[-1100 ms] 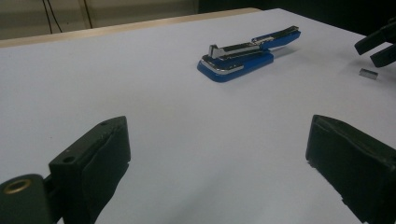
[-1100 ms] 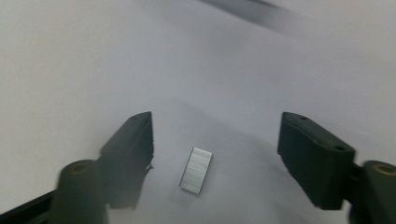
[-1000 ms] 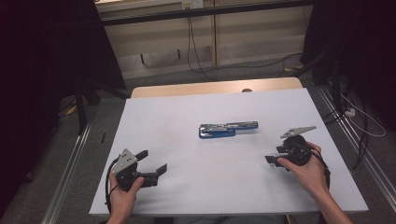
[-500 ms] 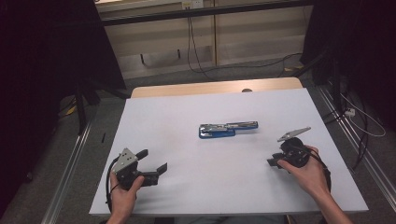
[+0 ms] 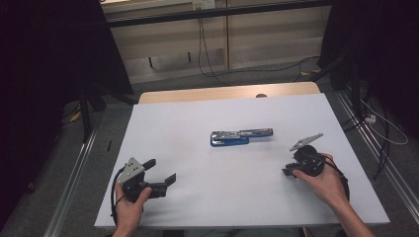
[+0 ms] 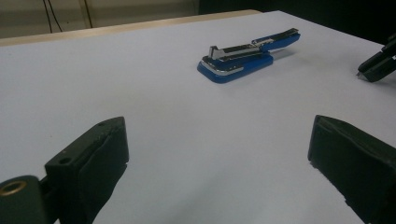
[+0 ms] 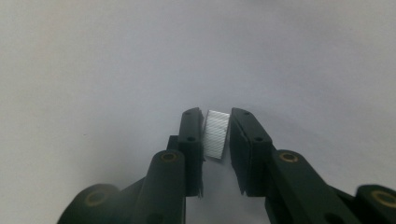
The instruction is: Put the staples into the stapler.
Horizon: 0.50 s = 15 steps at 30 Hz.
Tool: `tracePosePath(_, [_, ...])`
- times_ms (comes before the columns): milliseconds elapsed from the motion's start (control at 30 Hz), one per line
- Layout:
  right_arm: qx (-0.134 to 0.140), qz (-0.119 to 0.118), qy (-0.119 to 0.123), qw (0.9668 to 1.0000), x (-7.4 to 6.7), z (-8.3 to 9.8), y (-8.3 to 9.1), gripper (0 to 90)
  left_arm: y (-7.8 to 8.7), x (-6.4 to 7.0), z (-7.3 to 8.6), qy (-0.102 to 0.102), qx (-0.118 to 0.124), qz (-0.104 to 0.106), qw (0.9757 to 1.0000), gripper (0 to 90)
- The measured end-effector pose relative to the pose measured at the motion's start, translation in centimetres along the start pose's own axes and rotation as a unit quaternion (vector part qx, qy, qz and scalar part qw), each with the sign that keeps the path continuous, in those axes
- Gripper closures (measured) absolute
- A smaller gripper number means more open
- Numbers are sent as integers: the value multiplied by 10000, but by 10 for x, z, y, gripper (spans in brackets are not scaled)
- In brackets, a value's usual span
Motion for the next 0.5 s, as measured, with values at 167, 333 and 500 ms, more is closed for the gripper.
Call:
tracePosePath(167, [-67, 54, 120, 9999, -1, 0, -1, 765, 2, 0, 1, 26, 30, -19, 10000, 52])
tracePosePath(333, [-121, 131, 179, 9997, -2, -1, -1, 788, 3, 0, 0, -40, -1, -40, 10000, 52])
tracePosePath(500, [-129, 137, 201, 9996, -3, -2, -1, 790, 2, 1, 0, -4, -6, -27, 10000, 52])
Point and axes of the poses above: each handheld gripper's, and its own axes: y roughly backward along the jaws, z roughly out of its underside, x roughly to its right, the point moved 5 cm from there along -y, roughly forward along the jaws
